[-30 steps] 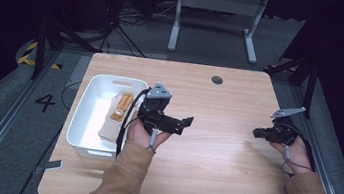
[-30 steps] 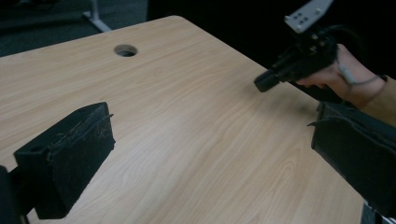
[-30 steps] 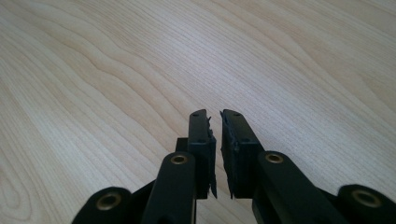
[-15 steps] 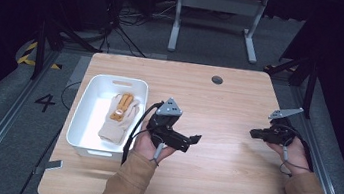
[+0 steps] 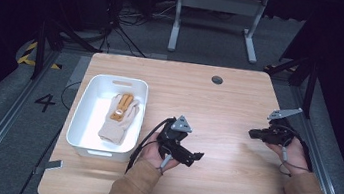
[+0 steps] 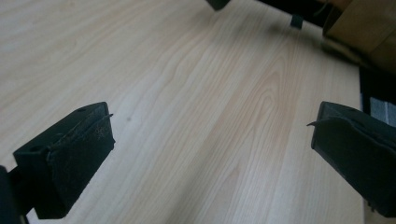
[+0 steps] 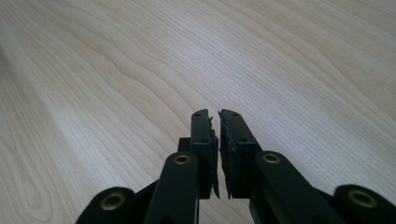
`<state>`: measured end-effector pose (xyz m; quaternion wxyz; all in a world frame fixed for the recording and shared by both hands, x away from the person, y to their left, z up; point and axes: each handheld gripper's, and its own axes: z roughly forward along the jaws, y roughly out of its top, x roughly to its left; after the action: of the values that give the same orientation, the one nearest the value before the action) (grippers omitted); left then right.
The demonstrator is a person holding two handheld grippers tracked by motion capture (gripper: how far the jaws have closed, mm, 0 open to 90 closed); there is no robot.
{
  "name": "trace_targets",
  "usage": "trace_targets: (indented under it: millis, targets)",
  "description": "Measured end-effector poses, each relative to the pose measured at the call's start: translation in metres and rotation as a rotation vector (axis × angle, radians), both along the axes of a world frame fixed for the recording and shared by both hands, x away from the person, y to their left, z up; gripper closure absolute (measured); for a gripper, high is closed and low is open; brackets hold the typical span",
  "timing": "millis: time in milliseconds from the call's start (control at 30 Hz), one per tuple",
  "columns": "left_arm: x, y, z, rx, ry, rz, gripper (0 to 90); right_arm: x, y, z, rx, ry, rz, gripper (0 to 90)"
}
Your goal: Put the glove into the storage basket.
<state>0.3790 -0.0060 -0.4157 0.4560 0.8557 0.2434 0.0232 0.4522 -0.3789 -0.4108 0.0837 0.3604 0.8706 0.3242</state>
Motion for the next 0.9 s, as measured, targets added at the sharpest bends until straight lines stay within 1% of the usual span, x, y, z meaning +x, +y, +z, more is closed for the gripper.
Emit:
trace_targets:
  millis: [67, 133, 167, 333, 400, 467, 567, 633, 700, 800, 867, 900]
  targets:
    - [0.001, -0.002, -0.009, 0.018, 0.001, 0.0, 0.0, 0.0, 0.001, -0.001, 0.0, 0.002, 0.004, 84.0]
    - [0.002, -0.004, -0.017, 0.023, 0.011, -0.006, 0.0, 0.0, 0.002, -0.002, -0.006, 0.002, 0.009, 84.0]
    - [0.002, -0.006, -0.021, 0.028, 0.007, -0.006, 0.0, 0.001, 0.003, -0.003, -0.006, 0.005, 0.009, 84.0]
    - [0.003, -0.007, -0.031, 0.044, 0.009, 0.014, 0.0, 0.001, 0.005, -0.004, -0.01, 0.003, 0.018, 83.8]
    - [0.003, -0.008, -0.036, 0.062, 0.017, 0.023, 0.0, 0.001, 0.005, -0.005, -0.012, 0.003, 0.019, 83.8]
    - [0.003, -0.009, -0.04, 0.087, 0.008, 0.034, 0.0, 0.001, 0.005, -0.005, -0.01, 0.005, 0.017, 83.8]
    - [0.001, -0.01, -0.043, 0.114, -0.017, 0.047, 0.0, 0.001, 0.006, -0.005, -0.012, 0.003, 0.021, 83.7]
    - [0.002, -0.01, -0.044, 0.12, -0.028, 0.049, 0.0, 0.001, 0.006, -0.006, -0.013, 0.002, 0.025, 83.6]
    - [0.001, -0.01, -0.045, 0.129, -0.031, 0.063, 0.0, 0.001, 0.006, -0.006, -0.013, 0.006, 0.022, 83.5]
    - [0.002, -0.009, -0.045, 0.13, -0.023, 0.071, 0.0, 0.001, 0.007, -0.007, -0.014, 0.005, 0.026, 83.5]
    - [0.003, -0.009, -0.045, 0.143, -0.019, 0.084, 0.0, 0.001, 0.007, -0.007, -0.013, 0.004, 0.024, 83.4]
    - [0.004, -0.009, -0.046, 0.139, -0.013, 0.087, 0.0, 0.002, 0.007, -0.007, -0.013, 0.003, 0.026, 83.4]
